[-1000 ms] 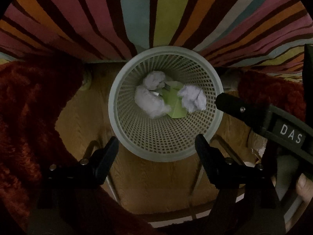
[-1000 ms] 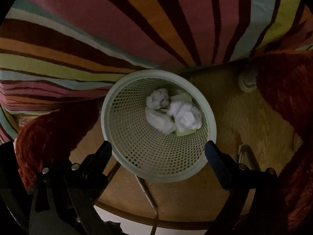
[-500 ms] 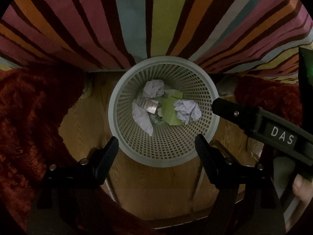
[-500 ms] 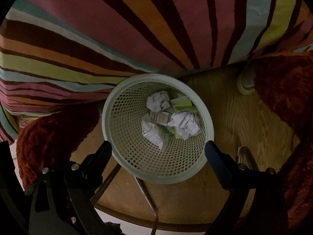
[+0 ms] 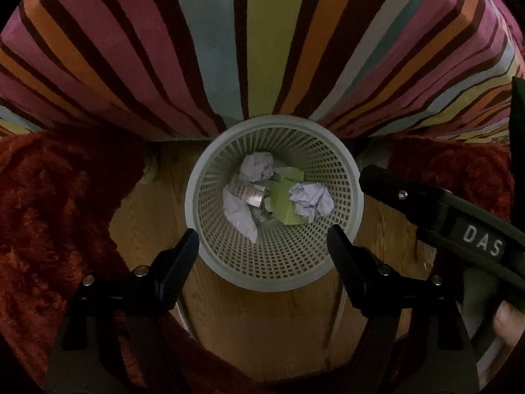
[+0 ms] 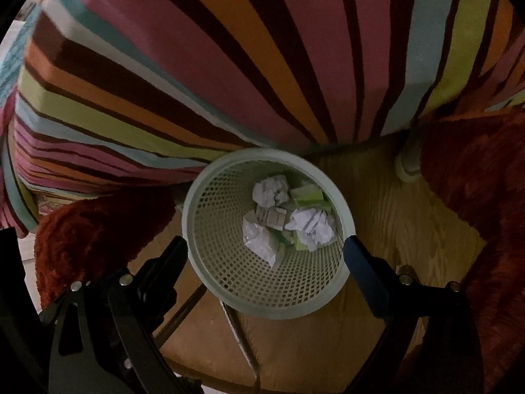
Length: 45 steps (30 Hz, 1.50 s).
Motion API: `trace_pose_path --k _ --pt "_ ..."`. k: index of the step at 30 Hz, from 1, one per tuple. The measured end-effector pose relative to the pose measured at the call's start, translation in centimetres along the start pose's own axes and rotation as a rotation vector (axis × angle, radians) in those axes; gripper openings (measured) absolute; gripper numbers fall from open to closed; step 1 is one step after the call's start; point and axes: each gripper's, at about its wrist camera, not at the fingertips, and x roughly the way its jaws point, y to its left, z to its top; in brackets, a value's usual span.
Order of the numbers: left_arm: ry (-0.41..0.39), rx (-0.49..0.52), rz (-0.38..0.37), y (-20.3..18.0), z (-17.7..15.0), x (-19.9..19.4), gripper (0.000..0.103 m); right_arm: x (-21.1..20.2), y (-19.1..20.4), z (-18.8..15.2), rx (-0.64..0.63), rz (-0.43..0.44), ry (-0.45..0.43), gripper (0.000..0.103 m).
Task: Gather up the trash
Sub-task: 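Move both tools back up toward the teal box and white packet on the bed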
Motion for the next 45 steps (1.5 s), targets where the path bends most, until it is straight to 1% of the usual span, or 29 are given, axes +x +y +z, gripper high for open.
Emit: trace_pose_path --k 3,7,11,16,20,23,26,29,33,37,41,45 --pt "-0.031 0.007 -0.002 -0.1 0.0 -0.6 0.078 -0.8 0.4 -0.1 -0.024 0.0 -0.029 0.091" --pt "-0.117 0.036 -0.006 -0.6 0.0 -2.3 0.078 -2.2 1.1 -0.3 -0.06 0.002 -0.083 0.091" --pt "-0.203 0.073 0.015 -1.2 0.0 -3.8 0.078 -4.2 1.5 -0.2 -0.099 0.002 -0.16 0.091" --pt "-0.334 0.124 0.041 -2.0 0.0 -6.5 0.078 -7.5 1.6 0.3 -0.132 0.003 -0.312 0.091" --pt "-0.447 0.138 0.051 -2.1 0.2 -9.3 0.078 -10.4 1.3 1.1 -0.129 0.034 -0.43 0.091" --pt "-0.51 0.132 0.052 -2.0 1.0 -11.1 0.078 -12.8 1.0 2.1 -0.14 0.047 -0.522 0.091" --pt "-0.54 0.13 0.054 -1.9 2.4 -12.6 0.078 -14.2 1.1 2.8 -0.157 0.037 -0.588 0.091" --pt "-0.568 0.131 0.049 -2.0 3.5 -13.8 0.078 -15.6 0.8 4.4 -0.164 0.035 -0.637 0.091" --pt "-0.596 0.127 0.05 -2.3 5.6 -15.0 0.078 -16.5 0.3 6.4 -0.153 0.027 -0.668 0.091" --pt "-0.627 0.117 0.03 -2.2 7.7 -16.3 0.078 -17.8 0.0 8.3 -0.15 0.023 -0.693 0.091" --pt "-0.661 0.136 0.04 -2.9 10.3 -17.5 0.078 -18.9 0.2 10.3 -0.172 0.01 -0.717 0.091" --pt "-0.674 0.147 0.034 -3.6 12.9 -18.3 0.078 -19.9 0.6 12.2 -0.199 -0.004 -0.734 0.091"
